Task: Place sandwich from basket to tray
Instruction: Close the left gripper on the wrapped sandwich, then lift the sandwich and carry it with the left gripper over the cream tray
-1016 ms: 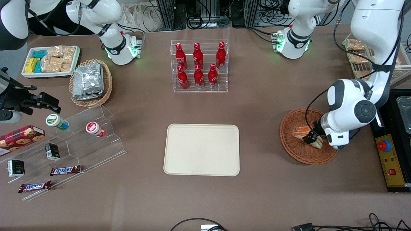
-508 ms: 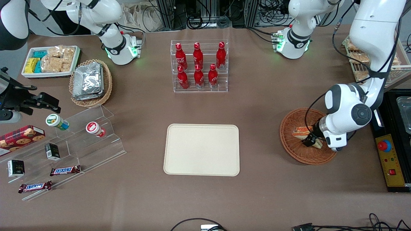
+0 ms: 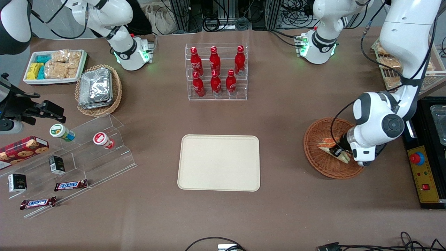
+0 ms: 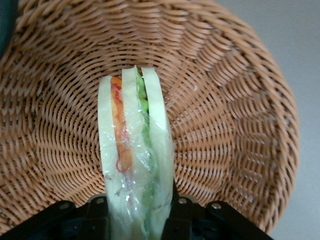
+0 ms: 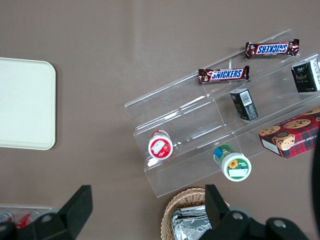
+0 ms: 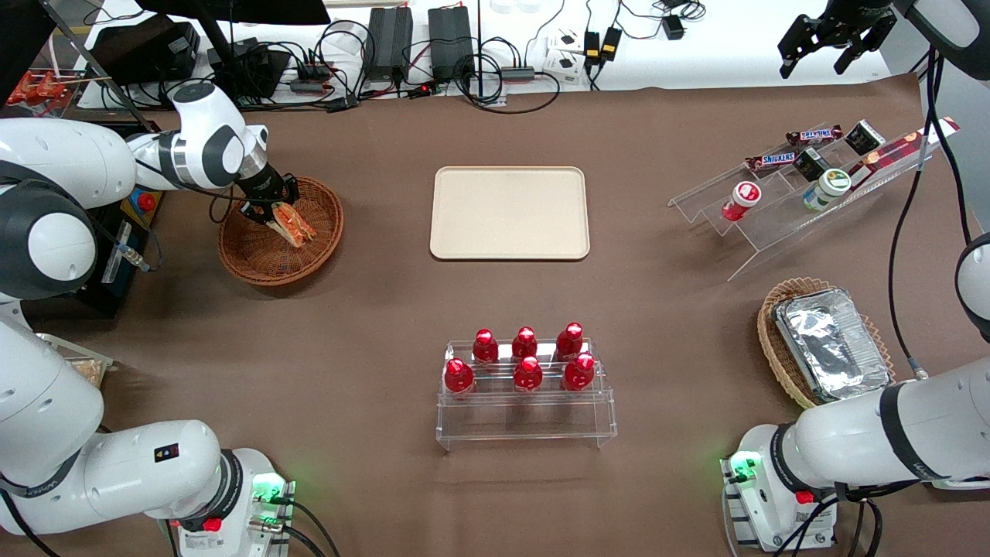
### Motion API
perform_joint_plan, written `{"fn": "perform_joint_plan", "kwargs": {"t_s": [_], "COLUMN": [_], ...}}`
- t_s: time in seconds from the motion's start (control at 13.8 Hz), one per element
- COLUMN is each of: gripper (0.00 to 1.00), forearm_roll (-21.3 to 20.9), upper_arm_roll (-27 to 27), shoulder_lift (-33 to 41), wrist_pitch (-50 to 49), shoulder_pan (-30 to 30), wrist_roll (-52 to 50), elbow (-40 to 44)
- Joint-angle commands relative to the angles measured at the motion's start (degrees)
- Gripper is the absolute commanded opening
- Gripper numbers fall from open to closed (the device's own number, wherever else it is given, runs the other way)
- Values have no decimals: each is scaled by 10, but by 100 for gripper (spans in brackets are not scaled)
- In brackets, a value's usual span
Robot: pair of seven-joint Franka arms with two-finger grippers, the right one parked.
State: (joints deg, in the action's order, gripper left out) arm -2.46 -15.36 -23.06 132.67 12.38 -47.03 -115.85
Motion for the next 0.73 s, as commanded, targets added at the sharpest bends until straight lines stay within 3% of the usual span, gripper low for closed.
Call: {"fn": "perform_joint_plan", "kwargs": {"t_s": [0.0, 0.22, 0.36, 0.65], "gripper": [0, 0, 0, 0], "forearm_roll": [-7, -8, -8, -6], "upper_arm_roll": [-8, -13, -13, -13], "shoulder_lift": [21, 4, -1, -11], "wrist_pitch": [-128, -309, -334, -327], "shoulder_pan": [-3, -41, -80, -188], "wrist_roll": [47, 112, 128, 140], "elbow": [80, 243, 292, 302]}}
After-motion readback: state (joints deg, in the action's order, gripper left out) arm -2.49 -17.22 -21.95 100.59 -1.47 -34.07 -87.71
